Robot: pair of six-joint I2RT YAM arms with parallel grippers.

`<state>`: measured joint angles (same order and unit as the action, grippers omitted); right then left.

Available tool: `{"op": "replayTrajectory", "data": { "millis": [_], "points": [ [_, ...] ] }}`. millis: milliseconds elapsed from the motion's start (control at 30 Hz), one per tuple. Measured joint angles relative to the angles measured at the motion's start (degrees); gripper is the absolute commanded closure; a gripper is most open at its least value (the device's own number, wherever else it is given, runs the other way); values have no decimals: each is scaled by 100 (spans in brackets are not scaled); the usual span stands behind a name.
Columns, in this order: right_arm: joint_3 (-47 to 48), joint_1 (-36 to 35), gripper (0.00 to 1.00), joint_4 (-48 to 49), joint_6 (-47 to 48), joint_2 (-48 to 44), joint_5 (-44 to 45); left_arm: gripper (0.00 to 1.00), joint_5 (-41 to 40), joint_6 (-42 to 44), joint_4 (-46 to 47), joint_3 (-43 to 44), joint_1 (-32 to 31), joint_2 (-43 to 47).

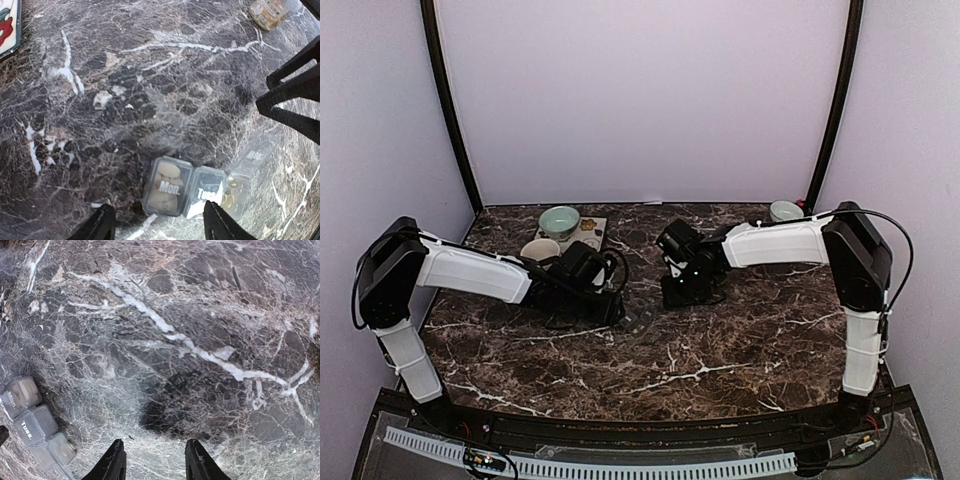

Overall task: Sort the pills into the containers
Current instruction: Hold the pill container at the center of the board.

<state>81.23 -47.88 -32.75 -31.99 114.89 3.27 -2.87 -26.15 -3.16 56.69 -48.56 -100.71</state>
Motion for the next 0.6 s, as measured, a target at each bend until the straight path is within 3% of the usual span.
{"op": "replayTrajectory", "data": {
  "millis": [600],
  "points": [
    [275,57,60,2,129,267,-396,38,238,81,57,146,234,-299]
  ]
}}
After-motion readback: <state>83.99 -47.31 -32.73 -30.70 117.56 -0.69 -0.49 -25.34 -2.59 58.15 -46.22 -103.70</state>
